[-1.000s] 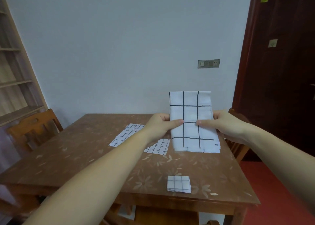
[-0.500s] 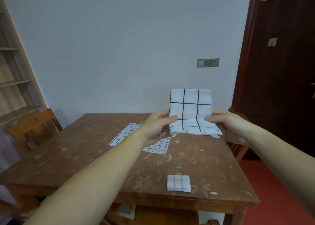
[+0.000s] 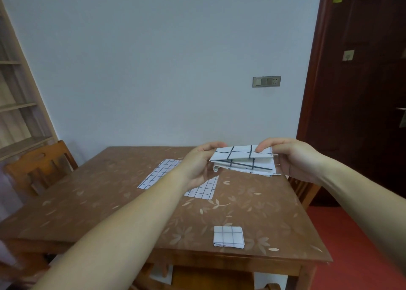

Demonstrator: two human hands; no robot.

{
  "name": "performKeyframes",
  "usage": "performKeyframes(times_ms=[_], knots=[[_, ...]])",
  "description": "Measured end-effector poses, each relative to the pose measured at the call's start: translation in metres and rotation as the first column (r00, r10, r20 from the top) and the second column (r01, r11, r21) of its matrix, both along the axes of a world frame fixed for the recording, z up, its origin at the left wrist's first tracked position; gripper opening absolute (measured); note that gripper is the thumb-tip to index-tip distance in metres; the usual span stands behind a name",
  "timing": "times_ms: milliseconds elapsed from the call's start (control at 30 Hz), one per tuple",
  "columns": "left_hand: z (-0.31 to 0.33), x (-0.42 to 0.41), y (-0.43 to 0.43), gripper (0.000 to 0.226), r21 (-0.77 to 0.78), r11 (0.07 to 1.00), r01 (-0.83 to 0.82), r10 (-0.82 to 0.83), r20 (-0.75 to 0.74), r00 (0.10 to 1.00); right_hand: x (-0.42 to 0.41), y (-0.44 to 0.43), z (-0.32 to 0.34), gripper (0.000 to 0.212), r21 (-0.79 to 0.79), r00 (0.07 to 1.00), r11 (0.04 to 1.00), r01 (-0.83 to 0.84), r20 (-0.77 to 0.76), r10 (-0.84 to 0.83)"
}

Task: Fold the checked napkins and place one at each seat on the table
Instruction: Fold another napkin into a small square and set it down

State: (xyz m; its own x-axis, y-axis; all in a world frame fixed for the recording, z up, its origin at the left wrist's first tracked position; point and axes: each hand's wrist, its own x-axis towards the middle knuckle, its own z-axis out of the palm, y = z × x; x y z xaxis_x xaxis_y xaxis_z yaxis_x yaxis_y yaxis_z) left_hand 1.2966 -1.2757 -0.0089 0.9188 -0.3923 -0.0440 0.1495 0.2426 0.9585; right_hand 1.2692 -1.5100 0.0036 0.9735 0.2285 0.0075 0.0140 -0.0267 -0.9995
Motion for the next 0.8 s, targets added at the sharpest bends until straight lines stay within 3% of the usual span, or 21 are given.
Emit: performKeyframes(times_ms=[67,200,367,533,633,733,800], knots=[[-0.001,0.002,-0.001,0.015,0.032,0.999,-0.038,0.039,-0.031,0.999,-0.003,0.002,0.004,0.038,-0.093,0.999,0.995,0.021,0.052,-0.016],[-0.003,0.006,0.004,0.044,0.238,0.971,-0.008,0.028,-0.080,0.996,-0.004,0.004,0.006,0.042,-0.240,0.989,0.967,0.086,0.135,-0.055],[-0.006,0.006,0.010,0.023,0.343,0.939,0.009,-0.028,0.050,0.998,-0.004,0.006,0.002,0.044,-0.396,0.980,0.913,0.102,0.196,-0.024],[-0.011,0.009,0.017,0.017,0.396,0.918,-0.027,-0.039,0.159,0.987,-0.004,0.002,-0.001,0.039,-0.362,0.980,0.925,0.117,0.193,-0.048],[-0.012,0.006,0.015,0.019,0.476,0.879,0.032,-0.148,0.209,0.967,-0.001,0.007,-0.006,0.019,-0.311,0.980,0.943,0.122,0.187,-0.065],[-0.010,0.002,0.008,0.012,0.532,0.841,0.096,-0.252,0.228,0.941,-0.003,0.026,-0.009,0.037,-0.501,0.983,0.859,0.100,0.183,-0.008],[-0.010,0.000,0.006,0.011,0.558,0.819,0.133,-0.303,0.225,0.926,-0.003,0.035,-0.010,0.048,-0.542,0.977,0.832,0.118,0.211,-0.001]])
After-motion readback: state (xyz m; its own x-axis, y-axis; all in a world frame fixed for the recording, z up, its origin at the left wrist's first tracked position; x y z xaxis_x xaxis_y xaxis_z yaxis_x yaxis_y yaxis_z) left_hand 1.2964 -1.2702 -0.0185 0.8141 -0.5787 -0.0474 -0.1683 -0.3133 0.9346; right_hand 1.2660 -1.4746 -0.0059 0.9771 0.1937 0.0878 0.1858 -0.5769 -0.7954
